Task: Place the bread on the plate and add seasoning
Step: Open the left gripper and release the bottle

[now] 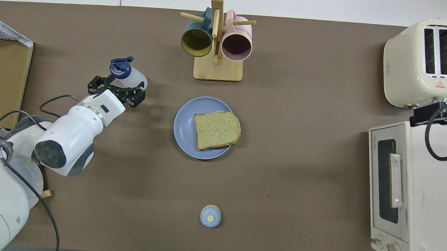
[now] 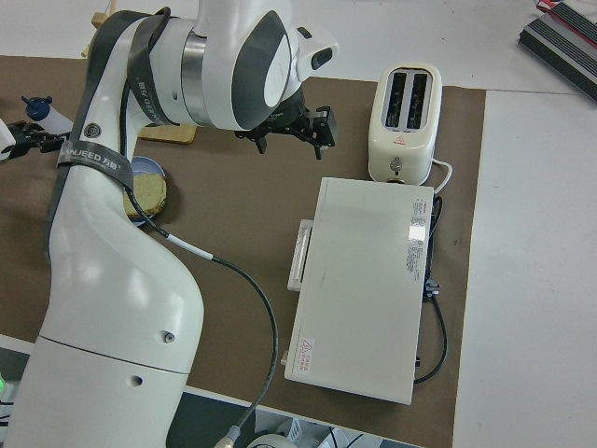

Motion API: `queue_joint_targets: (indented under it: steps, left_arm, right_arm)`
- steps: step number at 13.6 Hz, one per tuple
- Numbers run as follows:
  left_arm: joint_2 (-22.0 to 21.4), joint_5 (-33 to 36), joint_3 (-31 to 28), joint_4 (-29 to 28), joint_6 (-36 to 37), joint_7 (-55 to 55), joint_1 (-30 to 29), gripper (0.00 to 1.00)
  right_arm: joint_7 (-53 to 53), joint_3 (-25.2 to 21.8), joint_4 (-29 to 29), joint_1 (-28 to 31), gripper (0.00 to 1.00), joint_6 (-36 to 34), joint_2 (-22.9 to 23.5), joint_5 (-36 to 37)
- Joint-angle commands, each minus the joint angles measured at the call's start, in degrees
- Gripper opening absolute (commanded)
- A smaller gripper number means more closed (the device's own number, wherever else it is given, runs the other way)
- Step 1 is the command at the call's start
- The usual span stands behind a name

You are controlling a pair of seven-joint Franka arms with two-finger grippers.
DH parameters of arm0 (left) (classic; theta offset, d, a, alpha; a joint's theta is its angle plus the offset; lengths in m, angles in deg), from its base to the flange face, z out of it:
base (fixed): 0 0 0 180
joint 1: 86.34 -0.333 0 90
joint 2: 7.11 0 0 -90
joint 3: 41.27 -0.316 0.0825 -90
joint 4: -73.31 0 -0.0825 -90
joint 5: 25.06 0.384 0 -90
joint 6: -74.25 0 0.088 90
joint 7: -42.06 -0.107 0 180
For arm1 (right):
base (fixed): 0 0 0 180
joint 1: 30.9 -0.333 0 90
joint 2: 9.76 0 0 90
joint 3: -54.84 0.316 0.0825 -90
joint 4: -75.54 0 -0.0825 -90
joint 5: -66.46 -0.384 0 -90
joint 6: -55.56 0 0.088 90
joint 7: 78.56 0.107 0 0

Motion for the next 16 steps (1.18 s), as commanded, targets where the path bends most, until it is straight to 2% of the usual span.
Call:
queue_joint_targets:
  steps: [1,5,9,16]
  left_arm:
    - [-5.5,1.3,0.2,-5.2,-0.3,0.3,-1.1,1.0]
    - [-11.9,1.3,0.2,-10.5,-0.1,0.4,-1.0,1.0]
    - [-16.0,1.3,0.5,-13.1,1.1,1.5,0.5,1.0]
    - [-19.9,1.2,0.9,-8.1,14.2,11.4,10.5,1.0]
  right_arm:
    - [0.2,0.5,0.2,0.5,1.0,-0.5,-0.6,0.6]
    - [0.2,0.5,0.2,0.5,1.0,-0.5,-0.6,0.6]
    - [0.2,0.5,0.2,0.5,1.0,-0.5,-0.6,0.6]
    - [0.2,0.5,0.2,0.5,1.0,-0.5,-0.6,0.6]
